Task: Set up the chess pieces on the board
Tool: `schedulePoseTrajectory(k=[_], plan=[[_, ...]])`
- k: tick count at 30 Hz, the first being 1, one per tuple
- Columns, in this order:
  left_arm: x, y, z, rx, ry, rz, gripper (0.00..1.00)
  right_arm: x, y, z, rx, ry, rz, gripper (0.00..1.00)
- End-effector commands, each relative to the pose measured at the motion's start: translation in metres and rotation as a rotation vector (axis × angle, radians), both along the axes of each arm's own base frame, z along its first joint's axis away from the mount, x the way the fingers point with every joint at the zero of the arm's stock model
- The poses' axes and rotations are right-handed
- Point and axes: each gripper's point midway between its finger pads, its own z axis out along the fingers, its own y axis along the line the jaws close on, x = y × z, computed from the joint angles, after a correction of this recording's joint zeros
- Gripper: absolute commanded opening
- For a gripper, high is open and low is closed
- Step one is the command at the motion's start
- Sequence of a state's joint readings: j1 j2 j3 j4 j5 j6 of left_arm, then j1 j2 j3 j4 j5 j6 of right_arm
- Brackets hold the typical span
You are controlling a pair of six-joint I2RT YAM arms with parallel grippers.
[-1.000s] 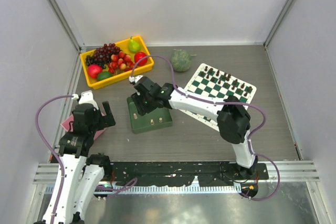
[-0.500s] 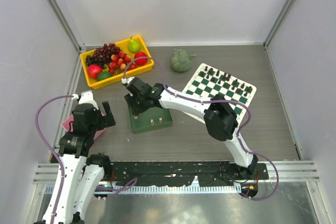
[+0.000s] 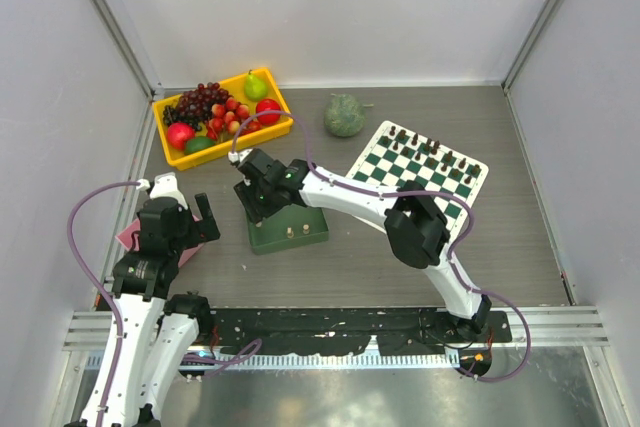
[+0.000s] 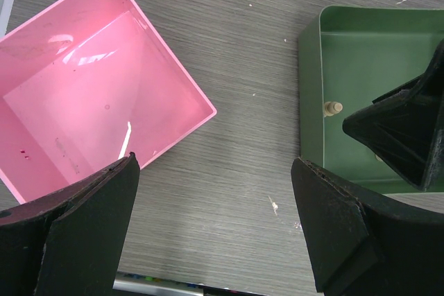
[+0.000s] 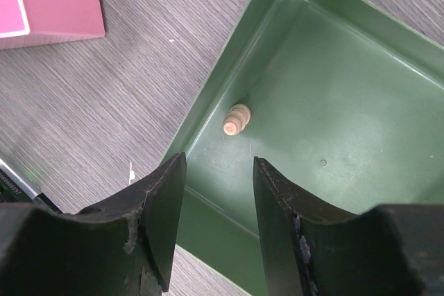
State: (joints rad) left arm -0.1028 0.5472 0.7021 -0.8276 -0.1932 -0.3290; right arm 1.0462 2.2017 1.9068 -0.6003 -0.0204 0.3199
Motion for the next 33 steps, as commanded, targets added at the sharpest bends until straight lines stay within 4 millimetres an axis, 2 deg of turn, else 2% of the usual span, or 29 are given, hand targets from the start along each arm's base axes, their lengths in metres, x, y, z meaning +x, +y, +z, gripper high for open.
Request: schedulePoseTrajectory(k=[1,8,18,29,33], plan=[[0.004,0.001,0.012,0.002,-0.045,0.001,0.99,0.002,0.013,0.015,0.043,-0.023,0.012,0.49],[0.005,0.000,0.013,0.002,-0.048,-0.001,0.99,0.001,0.017,0.007,0.027,-0.016,0.015,0.46],[0.004,0.000,0.012,0.004,-0.045,-0.002,0.99,0.009,0.024,0.000,0.018,-0.036,0.015,0.36],[0.005,0.001,0.013,0.002,-0.048,0.001,0.99,0.008,0.023,-0.014,-0.014,-0.018,0.014,0.36],[0.005,0.001,0.012,0.002,-0.046,0.001,0.99,0.014,0.020,-0.018,-0.032,-0.036,-0.008,0.36]])
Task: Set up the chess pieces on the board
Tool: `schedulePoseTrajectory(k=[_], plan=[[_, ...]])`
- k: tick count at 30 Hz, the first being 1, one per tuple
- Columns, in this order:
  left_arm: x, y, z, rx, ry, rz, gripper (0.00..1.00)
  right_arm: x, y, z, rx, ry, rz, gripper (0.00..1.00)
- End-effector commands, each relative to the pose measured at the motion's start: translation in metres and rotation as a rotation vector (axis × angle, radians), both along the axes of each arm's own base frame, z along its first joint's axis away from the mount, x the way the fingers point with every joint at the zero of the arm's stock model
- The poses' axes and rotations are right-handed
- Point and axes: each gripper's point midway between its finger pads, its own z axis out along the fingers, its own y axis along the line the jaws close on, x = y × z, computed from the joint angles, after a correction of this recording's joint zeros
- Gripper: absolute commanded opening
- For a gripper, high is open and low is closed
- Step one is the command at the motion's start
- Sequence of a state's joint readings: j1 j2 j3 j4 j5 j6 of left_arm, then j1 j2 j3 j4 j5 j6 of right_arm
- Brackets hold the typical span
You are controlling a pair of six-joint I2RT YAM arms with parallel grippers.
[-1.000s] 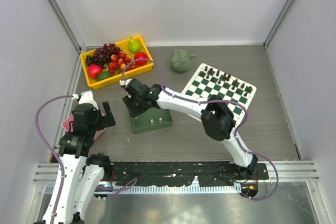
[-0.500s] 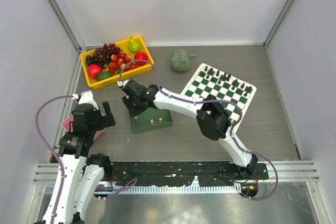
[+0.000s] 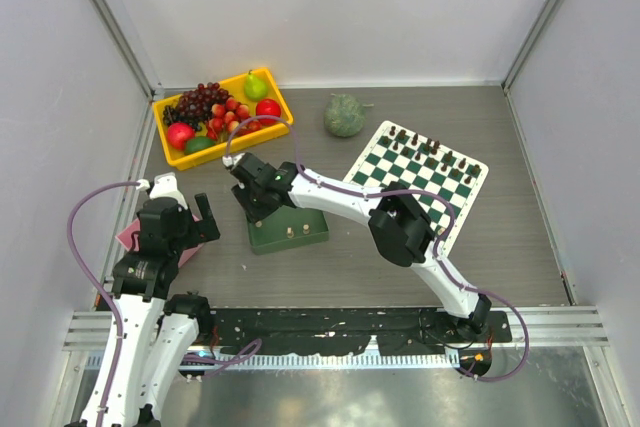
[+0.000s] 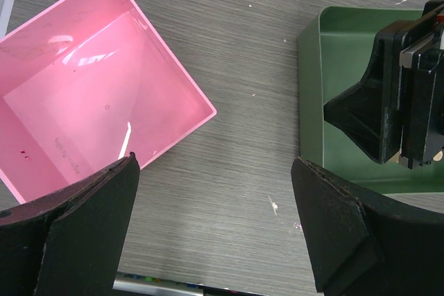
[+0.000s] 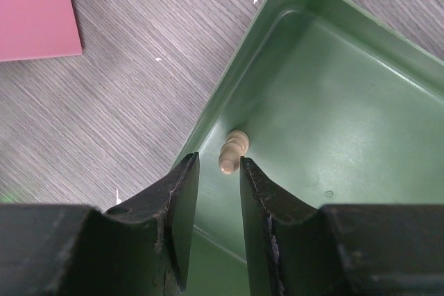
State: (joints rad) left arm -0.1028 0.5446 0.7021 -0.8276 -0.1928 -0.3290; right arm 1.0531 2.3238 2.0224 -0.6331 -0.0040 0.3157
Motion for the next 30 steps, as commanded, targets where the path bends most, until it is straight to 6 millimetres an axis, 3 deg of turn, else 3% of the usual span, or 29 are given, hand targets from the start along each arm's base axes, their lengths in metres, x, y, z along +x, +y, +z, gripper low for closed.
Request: schedulePoseTrajectory(k=[1,11,19,22,30], plan=[[0.005,0.000,0.011,0.002,-0.042,0.000,0.99,0.007,0.006,0.009,0.010,-0.042,-0.006,0.36],[0.005,0.000,0.011,0.001,-0.042,-0.003,0.99,0.006,0.003,0.000,-0.011,-0.035,-0.008,0.35],[0.005,0.000,0.011,0.001,-0.040,-0.002,0.99,0.006,0.003,0.005,-0.004,-0.041,-0.006,0.24],[0.005,0.000,0.012,0.001,-0.043,-0.002,0.99,0.007,0.001,0.013,0.003,-0.053,-0.011,0.22],[0.005,-0.001,0.012,0.000,-0.041,-0.006,0.99,0.004,-0.021,0.071,0.070,-0.133,-0.040,0.19]])
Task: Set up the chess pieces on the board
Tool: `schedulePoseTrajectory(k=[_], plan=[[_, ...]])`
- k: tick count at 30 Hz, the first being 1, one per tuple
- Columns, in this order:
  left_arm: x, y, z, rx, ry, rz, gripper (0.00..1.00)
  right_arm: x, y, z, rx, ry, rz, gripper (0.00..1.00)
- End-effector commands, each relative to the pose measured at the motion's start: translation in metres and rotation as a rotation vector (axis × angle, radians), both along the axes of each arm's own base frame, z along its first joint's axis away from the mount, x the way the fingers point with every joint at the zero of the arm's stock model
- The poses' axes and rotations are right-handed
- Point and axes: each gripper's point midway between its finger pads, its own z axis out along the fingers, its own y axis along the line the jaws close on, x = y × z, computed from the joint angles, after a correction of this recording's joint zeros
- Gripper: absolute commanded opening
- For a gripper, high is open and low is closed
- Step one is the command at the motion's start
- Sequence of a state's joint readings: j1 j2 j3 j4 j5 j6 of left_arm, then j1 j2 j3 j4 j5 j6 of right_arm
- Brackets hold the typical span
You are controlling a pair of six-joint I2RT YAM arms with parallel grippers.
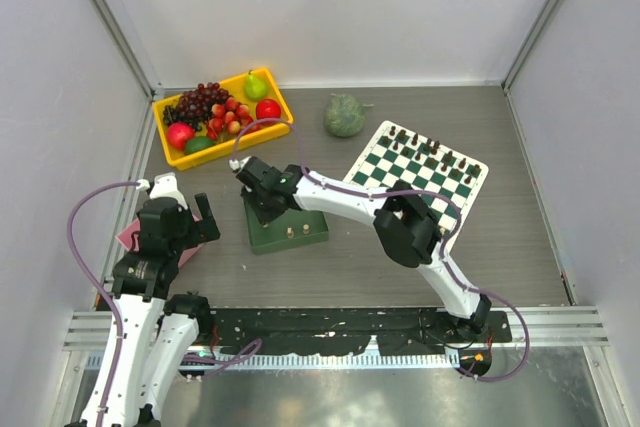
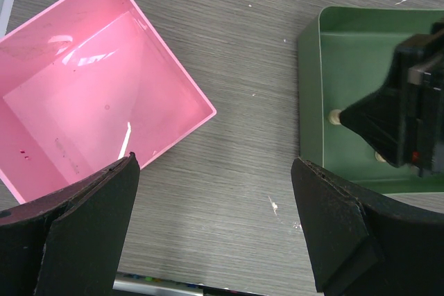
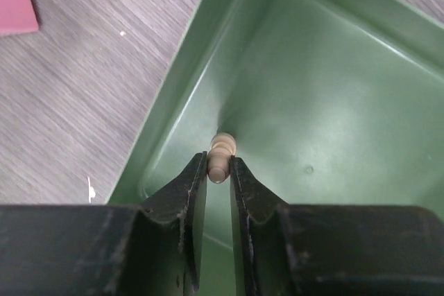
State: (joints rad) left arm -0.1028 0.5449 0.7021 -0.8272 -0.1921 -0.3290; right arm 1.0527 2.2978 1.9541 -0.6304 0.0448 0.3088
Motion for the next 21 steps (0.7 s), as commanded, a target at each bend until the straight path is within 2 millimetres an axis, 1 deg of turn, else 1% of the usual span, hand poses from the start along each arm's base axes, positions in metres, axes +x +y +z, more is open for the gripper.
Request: schedulePoseTrajectory(k=[1,4,5,6,7,8,9,10,11,12,13,14,15,16,17,18,19,20,21], plan=[[0.005,-0.001,0.011,-0.001,-0.037,-0.006,0.99,0.003,-0.008,0.087,0.125,-0.125,-0.018,0.19],[0.005,0.000,0.011,0.002,-0.039,-0.001,0.99,-0.003,-0.028,0.104,0.138,-0.156,-0.037,0.19],[0.005,0.000,0.011,0.003,-0.039,0.000,0.99,-0.003,-0.033,0.107,0.133,-0.167,-0.049,0.19],[0.005,0.000,0.011,0.003,-0.038,0.000,0.99,-0.005,-0.043,0.114,0.135,-0.183,-0.058,0.19],[0.005,0.000,0.012,0.002,-0.040,-0.001,0.99,-0.005,-0.048,0.119,0.139,-0.192,-0.067,0.19],[0.005,0.000,0.012,0.001,-0.040,-0.002,0.99,-0.008,-0.059,0.120,0.131,-0.197,-0.085,0.19],[0.005,-0.001,0.011,-0.001,-0.040,-0.006,0.99,-0.008,-0.064,0.126,0.139,-0.205,-0.095,0.19],[0.005,-0.001,0.012,-0.003,-0.043,-0.009,0.99,-0.011,-0.076,0.130,0.140,-0.212,-0.118,0.19],[0.005,-0.001,0.012,-0.004,-0.043,-0.008,0.99,-0.010,-0.083,0.131,0.138,-0.215,-0.133,0.19],[0.005,-0.001,0.012,-0.004,-0.046,-0.008,0.99,-0.013,-0.096,0.134,0.135,-0.226,-0.161,0.19],[0.005,-0.002,0.013,-0.006,-0.050,-0.010,0.99,-0.014,-0.105,0.133,0.128,-0.229,-0.182,0.19],[0.004,-0.002,0.012,-0.006,-0.048,-0.010,0.99,-0.017,-0.118,0.137,0.137,-0.236,-0.215,0.19],[0.004,-0.002,0.013,-0.006,-0.051,-0.011,0.99,-0.019,-0.130,0.148,0.155,-0.252,-0.237,0.19],[0.004,-0.002,0.013,-0.007,-0.055,-0.011,0.99,-0.021,-0.142,0.139,0.135,-0.248,-0.269,0.19],[0.005,-0.002,0.014,-0.008,-0.058,-0.012,0.99,-0.024,-0.155,0.148,0.156,-0.258,-0.293,0.19],[0.005,-0.002,0.013,-0.009,-0.056,-0.013,0.99,-0.029,-0.168,0.134,0.130,-0.245,-0.327,0.19],[0.005,-0.003,0.014,-0.010,-0.058,-0.017,0.99,-0.032,-0.181,0.145,0.157,-0.257,-0.357,0.19],[0.005,-0.004,0.013,-0.012,-0.056,-0.021,0.99,-0.037,-0.196,0.131,0.133,-0.246,-0.402,0.19],[0.005,-0.004,0.013,-0.012,-0.056,-0.020,0.99,-0.045,-0.212,0.124,0.124,-0.243,-0.418,0.19]])
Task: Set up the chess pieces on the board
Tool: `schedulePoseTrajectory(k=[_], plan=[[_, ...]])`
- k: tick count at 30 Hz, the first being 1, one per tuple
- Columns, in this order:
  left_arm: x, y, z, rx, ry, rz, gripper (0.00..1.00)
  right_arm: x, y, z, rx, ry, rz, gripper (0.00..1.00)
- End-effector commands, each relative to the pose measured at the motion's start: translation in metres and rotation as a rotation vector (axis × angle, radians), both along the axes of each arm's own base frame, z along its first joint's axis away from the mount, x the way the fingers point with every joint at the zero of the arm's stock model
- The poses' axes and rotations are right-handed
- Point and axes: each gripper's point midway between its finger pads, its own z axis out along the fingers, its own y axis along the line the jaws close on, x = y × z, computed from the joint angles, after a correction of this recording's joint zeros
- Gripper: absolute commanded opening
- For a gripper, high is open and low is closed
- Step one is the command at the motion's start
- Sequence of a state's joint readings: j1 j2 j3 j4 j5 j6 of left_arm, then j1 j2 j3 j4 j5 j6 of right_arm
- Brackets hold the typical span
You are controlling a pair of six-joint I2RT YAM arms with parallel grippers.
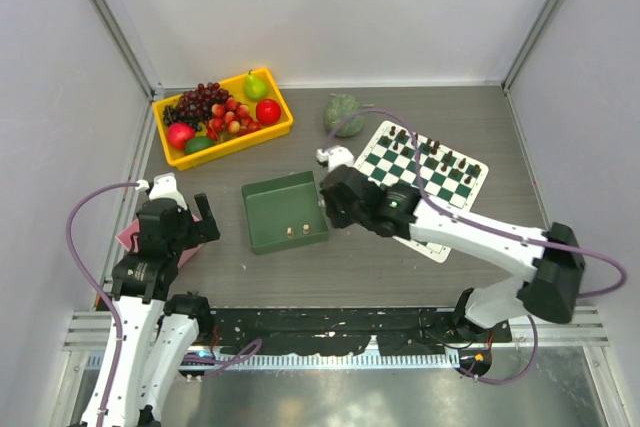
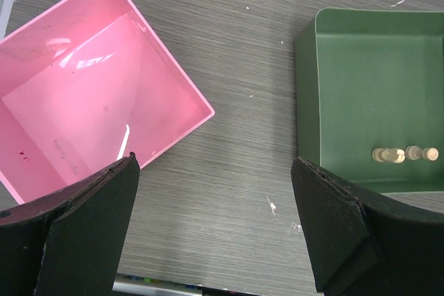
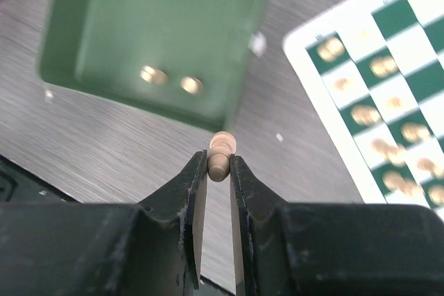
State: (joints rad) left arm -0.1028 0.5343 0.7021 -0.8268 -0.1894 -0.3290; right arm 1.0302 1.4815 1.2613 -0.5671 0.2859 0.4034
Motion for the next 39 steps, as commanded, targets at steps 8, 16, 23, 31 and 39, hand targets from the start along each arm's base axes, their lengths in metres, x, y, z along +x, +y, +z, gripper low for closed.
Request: schedulePoseTrajectory(k=[8,16,23,31,39], plan=[[0.006,-0.004,0.012,-0.012,-0.048,-0.021,0.99,-0.039,-0.128,-0.046,0.037,0.071,-0.373,0.19],[0.006,-0.005,0.011,-0.013,-0.043,-0.025,0.99,-0.032,-0.173,-0.078,0.042,0.151,-0.511,0.19],[0.006,-0.005,0.011,-0.014,-0.041,-0.026,0.99,-0.013,-0.203,-0.099,-0.010,0.127,-0.613,0.19],[0.007,-0.006,0.010,-0.015,-0.033,-0.029,0.99,0.011,-0.211,-0.099,0.039,0.016,-0.685,0.19],[0.007,-0.005,0.008,-0.013,-0.029,-0.026,0.99,0.025,-0.215,-0.105,0.014,-0.001,-0.711,0.18]])
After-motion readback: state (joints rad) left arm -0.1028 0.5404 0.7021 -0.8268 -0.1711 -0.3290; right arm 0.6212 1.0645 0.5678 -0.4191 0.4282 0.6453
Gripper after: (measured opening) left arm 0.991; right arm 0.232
